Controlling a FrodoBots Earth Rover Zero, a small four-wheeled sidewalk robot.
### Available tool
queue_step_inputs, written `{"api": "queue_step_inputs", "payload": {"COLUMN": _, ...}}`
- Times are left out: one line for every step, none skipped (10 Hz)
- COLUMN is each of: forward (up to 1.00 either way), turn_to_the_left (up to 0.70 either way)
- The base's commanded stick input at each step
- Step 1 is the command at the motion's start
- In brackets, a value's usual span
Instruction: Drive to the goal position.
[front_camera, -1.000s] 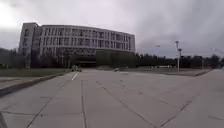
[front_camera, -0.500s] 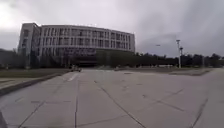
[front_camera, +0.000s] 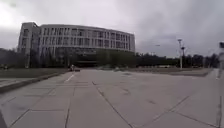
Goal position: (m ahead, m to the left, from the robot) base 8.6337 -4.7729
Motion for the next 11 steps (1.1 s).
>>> {"api": "queue_step_inputs", "payload": {"forward": 0.70, "turn_to_the_left": 0.00}}
{"api": "queue_step_inputs", "payload": {"forward": 0.70, "turn_to_the_left": 0.00}}
{"api": "queue_step_inputs", "payload": {"forward": 0.70, "turn_to_the_left": 0.00}}
{"api": "queue_step_inputs", "payload": {"forward": 0.70, "turn_to_the_left": 0.00}}
{"api": "queue_step_inputs", "payload": {"forward": 0.70, "turn_to_the_left": 0.00}}
{"api": "queue_step_inputs", "payload": {"forward": 0.70, "turn_to_the_left": 0.00}}
{"api": "queue_step_inputs", "payload": {"forward": 0.70, "turn_to_the_left": 0.00}}
{"api": "queue_step_inputs", "payload": {"forward": 0.70, "turn_to_the_left": 0.08}}
{"api": "queue_step_inputs", "payload": {"forward": 0.70, "turn_to_the_left": 0.24}}
{"api": "queue_step_inputs", "payload": {"forward": 0.70, "turn_to_the_left": 0.34}}
{"api": "queue_step_inputs", "payload": {"forward": 0.70, "turn_to_the_left": 0.00}}
